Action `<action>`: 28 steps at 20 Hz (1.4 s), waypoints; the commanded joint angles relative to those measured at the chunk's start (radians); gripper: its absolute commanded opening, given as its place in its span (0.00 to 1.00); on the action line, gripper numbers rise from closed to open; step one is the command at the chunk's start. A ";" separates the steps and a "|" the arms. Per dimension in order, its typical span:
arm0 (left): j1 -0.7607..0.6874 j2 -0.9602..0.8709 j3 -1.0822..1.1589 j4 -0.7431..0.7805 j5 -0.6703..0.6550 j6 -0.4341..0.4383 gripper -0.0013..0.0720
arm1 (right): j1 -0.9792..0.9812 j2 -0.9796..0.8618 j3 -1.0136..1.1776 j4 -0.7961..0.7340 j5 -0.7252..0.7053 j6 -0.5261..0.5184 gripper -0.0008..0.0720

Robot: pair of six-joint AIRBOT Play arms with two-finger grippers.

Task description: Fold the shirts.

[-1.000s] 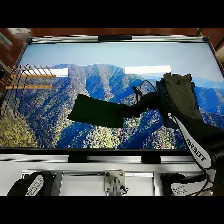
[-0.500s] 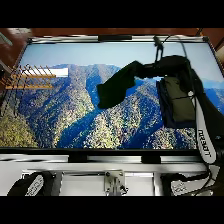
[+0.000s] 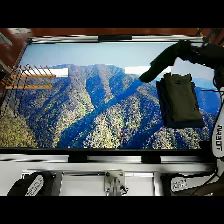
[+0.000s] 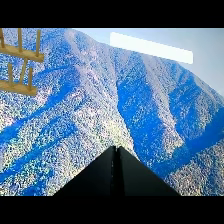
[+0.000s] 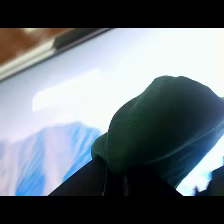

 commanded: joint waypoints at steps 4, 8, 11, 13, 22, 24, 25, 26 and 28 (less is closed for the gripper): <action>0.000 -0.003 0.000 0.000 0.000 -0.003 0.08 | -0.155 0.000 0.004 -0.103 0.135 0.002 0.10; 0.000 -0.003 0.000 -0.001 0.025 -0.029 0.08 | -0.195 0.018 0.005 -0.101 -0.035 0.039 0.10; 0.000 -0.003 0.000 -0.001 0.026 -0.028 0.08 | -0.209 0.062 0.005 -0.119 -0.245 0.178 0.10; 0.000 -0.003 0.000 -0.001 0.025 -0.029 0.08 | -0.217 0.101 0.005 -0.253 -0.341 0.289 0.10; 0.000 0.005 0.001 -0.068 0.019 0.002 0.08 | -0.245 0.121 -0.043 -0.610 -0.806 0.589 0.10; 0.000 0.005 0.001 -0.068 0.014 0.002 0.08 | -0.240 0.121 -0.131 -0.591 -0.827 0.620 0.10; 0.000 0.005 0.001 -0.068 0.011 0.002 0.08 | -0.233 0.121 -0.180 -0.576 -0.830 0.634 0.10; 0.000 0.005 0.001 -0.068 0.011 0.005 0.08 | -0.233 0.121 -0.228 -0.550 -0.828 0.644 0.10; 0.000 0.005 0.001 -0.068 0.010 0.025 0.08 | -0.233 0.121 -0.293 -0.507 -0.805 0.657 0.10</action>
